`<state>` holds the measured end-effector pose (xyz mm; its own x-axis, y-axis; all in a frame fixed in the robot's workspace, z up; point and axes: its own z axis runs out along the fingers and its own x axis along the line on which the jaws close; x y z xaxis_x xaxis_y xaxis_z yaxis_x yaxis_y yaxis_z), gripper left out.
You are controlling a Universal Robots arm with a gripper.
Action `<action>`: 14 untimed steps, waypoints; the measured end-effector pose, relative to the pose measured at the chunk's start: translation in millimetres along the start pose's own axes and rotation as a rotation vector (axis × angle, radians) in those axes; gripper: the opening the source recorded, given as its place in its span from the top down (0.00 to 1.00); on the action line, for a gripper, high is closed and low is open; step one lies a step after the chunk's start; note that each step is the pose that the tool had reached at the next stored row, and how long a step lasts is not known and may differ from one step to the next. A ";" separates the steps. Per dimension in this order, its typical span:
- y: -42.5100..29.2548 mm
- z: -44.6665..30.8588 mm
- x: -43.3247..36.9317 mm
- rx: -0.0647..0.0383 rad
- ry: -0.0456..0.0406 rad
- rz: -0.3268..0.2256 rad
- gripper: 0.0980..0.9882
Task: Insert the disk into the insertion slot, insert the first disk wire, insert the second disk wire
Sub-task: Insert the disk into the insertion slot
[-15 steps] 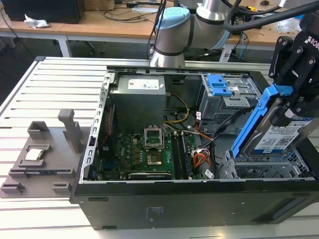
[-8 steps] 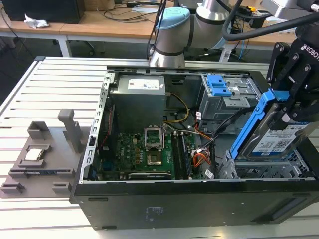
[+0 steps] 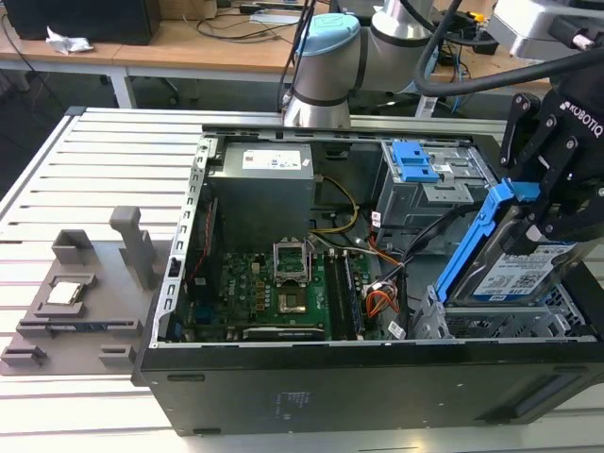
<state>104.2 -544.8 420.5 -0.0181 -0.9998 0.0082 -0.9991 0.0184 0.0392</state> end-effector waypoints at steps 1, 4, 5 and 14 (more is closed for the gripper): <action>-0.1 1.9 0.0 0.000 0.0000 0.000 0.70; -0.2 5.6 0.0 0.000 0.0000 0.000 0.70; -0.3 6.9 0.0 0.000 0.0000 0.000 0.70; -0.8 21.6 -0.2 0.000 0.0000 0.000 0.70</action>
<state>104.2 -544.8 398.9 -0.0181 -0.9998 0.0082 -0.9991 0.0184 0.0392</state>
